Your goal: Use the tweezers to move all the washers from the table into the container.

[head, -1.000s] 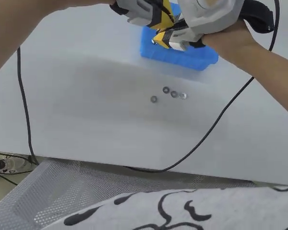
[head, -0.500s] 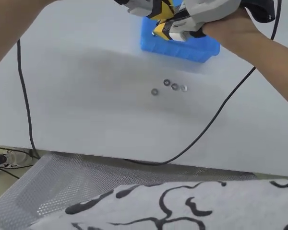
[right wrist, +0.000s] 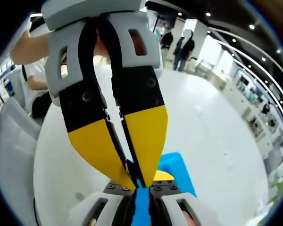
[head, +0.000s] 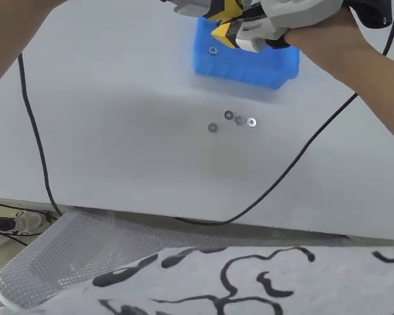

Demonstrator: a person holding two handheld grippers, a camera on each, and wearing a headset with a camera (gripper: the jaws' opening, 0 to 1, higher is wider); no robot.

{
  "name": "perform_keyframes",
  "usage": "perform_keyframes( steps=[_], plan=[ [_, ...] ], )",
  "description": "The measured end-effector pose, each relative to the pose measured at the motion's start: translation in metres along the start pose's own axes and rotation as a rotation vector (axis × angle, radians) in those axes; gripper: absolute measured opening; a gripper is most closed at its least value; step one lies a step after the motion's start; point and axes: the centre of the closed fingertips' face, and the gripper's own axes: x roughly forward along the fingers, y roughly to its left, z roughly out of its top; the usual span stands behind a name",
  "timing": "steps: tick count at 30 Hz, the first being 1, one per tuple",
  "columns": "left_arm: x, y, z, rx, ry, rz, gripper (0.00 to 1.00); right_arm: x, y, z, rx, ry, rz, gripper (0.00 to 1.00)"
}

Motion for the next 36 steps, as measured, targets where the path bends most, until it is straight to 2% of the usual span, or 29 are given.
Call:
perform_keyframes(
  steps=[3,6,8,13,22,30,36],
  plan=[
    [-0.006,-0.004,0.01,0.01,-0.019,0.005,0.0,-0.012,0.004,0.007,-0.005,-0.019,-0.015,0.04],
    [-0.01,-0.009,0.019,0.017,-0.033,0.01,0.0,-0.016,0.004,0.007,0.006,-0.034,-0.023,0.04],
    [-0.014,-0.016,0.026,0.02,-0.043,0.011,0.0,-0.022,0.009,0.009,0.013,-0.042,-0.031,0.04],
    [-0.018,-0.031,0.033,0.038,-0.049,0.013,0.0,-0.033,0.024,0.012,0.003,-0.048,-0.034,0.04],
    [-0.017,-0.056,0.031,0.009,-0.057,-0.018,0.0,-0.037,0.051,0.001,0.038,-0.04,0.013,0.05],
    [-0.014,-0.078,0.022,-0.033,-0.057,-0.038,0.0,-0.034,0.078,-0.007,0.082,-0.031,0.061,0.05],
    [-0.009,-0.091,0.013,-0.076,-0.053,-0.043,0.0,-0.027,0.094,-0.016,0.092,-0.008,0.074,0.06]
  ],
)
